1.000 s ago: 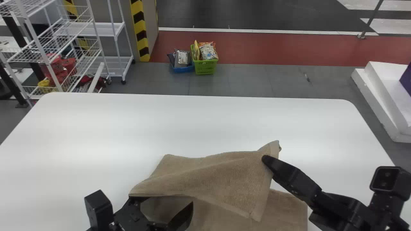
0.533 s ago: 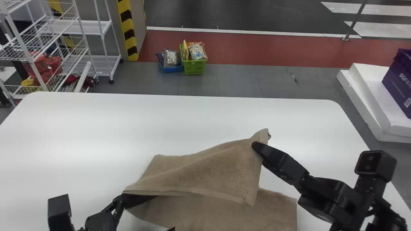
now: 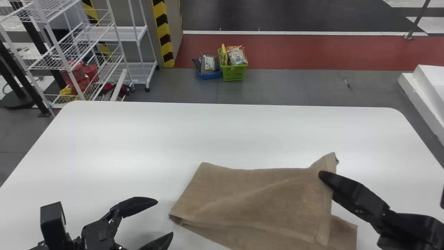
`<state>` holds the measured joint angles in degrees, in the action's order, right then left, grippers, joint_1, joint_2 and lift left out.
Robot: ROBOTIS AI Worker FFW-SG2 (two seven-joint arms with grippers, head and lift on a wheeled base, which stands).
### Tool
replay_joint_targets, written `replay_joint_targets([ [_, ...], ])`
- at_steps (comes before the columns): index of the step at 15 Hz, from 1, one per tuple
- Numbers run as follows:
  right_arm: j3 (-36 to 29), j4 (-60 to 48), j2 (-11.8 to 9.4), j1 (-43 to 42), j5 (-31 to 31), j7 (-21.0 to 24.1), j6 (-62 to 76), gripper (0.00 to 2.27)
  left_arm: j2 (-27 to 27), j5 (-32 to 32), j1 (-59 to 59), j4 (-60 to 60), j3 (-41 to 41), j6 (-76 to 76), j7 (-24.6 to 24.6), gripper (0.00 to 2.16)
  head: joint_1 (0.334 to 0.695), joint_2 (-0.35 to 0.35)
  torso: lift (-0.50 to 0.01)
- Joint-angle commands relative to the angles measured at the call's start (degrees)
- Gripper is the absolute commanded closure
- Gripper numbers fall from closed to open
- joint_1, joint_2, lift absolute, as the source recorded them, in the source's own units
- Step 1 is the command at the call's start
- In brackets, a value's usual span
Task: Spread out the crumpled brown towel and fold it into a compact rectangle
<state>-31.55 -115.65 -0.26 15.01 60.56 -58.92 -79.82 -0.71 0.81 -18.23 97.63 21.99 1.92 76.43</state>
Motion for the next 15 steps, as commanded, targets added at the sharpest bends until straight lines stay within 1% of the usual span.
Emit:
replay_joint_targets([
  [1,-3.61,1.04,0.00,0.02,-0.18,-0.40,-2.05,1.22,-0.53,0.42,0.74,-1.65,2.53,-0.02,0.03,0.08,0.695,0.070,-0.127],
  [2,-5.10,1.48,0.00,-0.16,-0.18,-0.49,-3.28,1.22,-0.53,0.51,1.10,-2.36,3.50,-0.02,0.12,0.08,0.695,0.074,-0.127],
  [5,-6.59,2.80,-0.09,-0.42,-1.50,-1.19,-5.22,1.22,-1.05,1.03,1.18,-3.15,3.76,-0.02,0.03,0.08,0.695,0.073,-0.127],
  [10,-8.62,8.25,-0.44,-0.86,-8.35,-4.45,-7.50,1.22,-1.05,1.74,1.10,-4.64,3.85,-1.25,0.03,0.08,0.695,0.058,-0.127],
  [12,-10.11,9.92,-1.49,-1.83,-9.49,-4.45,-9.96,1.22,-0.96,1.74,1.10,-5.08,3.85,-2.13,-0.05,0.08,0.695,0.045,-0.127],
  [15,-12.57,10.00,-1.76,-3.58,-14.07,-4.36,-10.26,1.22,-1.05,1.91,1.18,-5.52,4.29,-2.48,-0.14,0.08,0.695,0.015,-0.127],
])
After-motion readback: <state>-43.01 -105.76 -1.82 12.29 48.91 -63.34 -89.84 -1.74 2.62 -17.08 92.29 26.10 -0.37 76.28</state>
